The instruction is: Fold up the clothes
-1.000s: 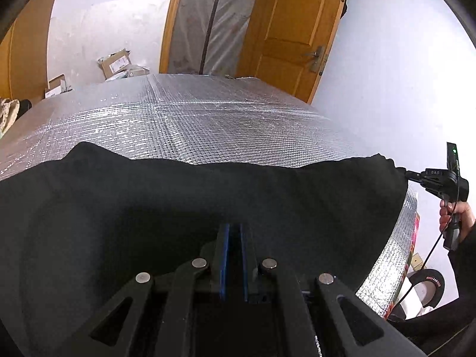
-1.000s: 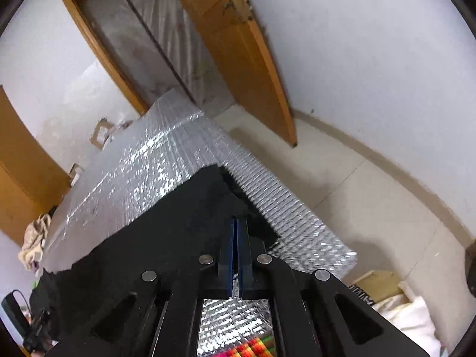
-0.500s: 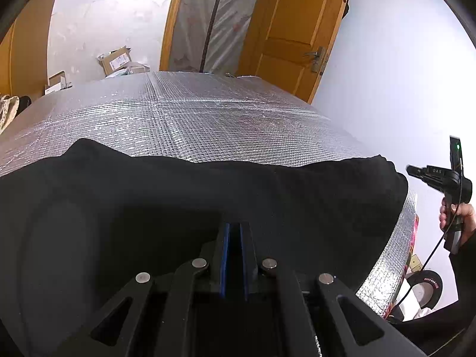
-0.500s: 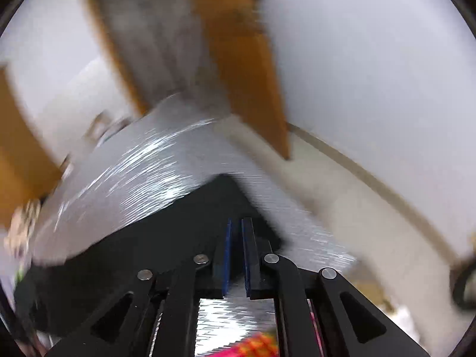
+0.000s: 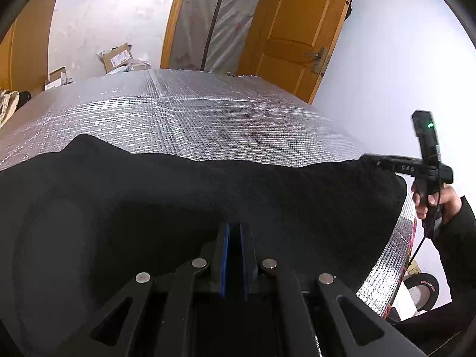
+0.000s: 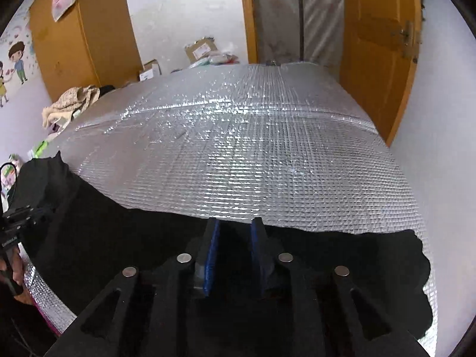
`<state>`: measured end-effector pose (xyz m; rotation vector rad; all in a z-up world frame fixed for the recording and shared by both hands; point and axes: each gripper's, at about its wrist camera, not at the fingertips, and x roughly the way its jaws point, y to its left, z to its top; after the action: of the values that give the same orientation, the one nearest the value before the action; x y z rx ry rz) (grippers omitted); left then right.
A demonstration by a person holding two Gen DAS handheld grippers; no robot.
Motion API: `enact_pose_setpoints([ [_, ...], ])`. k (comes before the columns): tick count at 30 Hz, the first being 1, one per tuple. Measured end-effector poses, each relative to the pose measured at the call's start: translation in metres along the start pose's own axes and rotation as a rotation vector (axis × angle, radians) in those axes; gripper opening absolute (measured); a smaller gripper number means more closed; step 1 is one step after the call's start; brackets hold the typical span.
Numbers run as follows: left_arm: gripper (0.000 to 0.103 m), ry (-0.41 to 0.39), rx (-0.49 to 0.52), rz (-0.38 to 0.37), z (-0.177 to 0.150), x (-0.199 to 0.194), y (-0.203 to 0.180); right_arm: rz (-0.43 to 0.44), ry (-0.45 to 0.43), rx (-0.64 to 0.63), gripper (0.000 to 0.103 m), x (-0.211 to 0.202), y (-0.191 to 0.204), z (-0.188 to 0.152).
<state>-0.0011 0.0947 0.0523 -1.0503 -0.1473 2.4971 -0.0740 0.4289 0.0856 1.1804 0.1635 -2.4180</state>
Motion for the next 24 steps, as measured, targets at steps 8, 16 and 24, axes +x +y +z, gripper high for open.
enact_pose_setpoints([
  [8,0.006,0.009,-0.014,-0.015,0.001,0.001,0.005,-0.021,0.028,-0.101,0.024,-0.009,-0.003,-0.001],
  [16,0.006,0.007,-0.019,-0.016,0.0,0.001,0.004,0.015,0.061,-0.201,0.024,-0.001,-0.009,0.008],
  [24,0.006,0.011,-0.019,-0.013,0.001,0.002,0.002,0.072,0.079,-0.297,0.026,-0.001,-0.011,0.011],
])
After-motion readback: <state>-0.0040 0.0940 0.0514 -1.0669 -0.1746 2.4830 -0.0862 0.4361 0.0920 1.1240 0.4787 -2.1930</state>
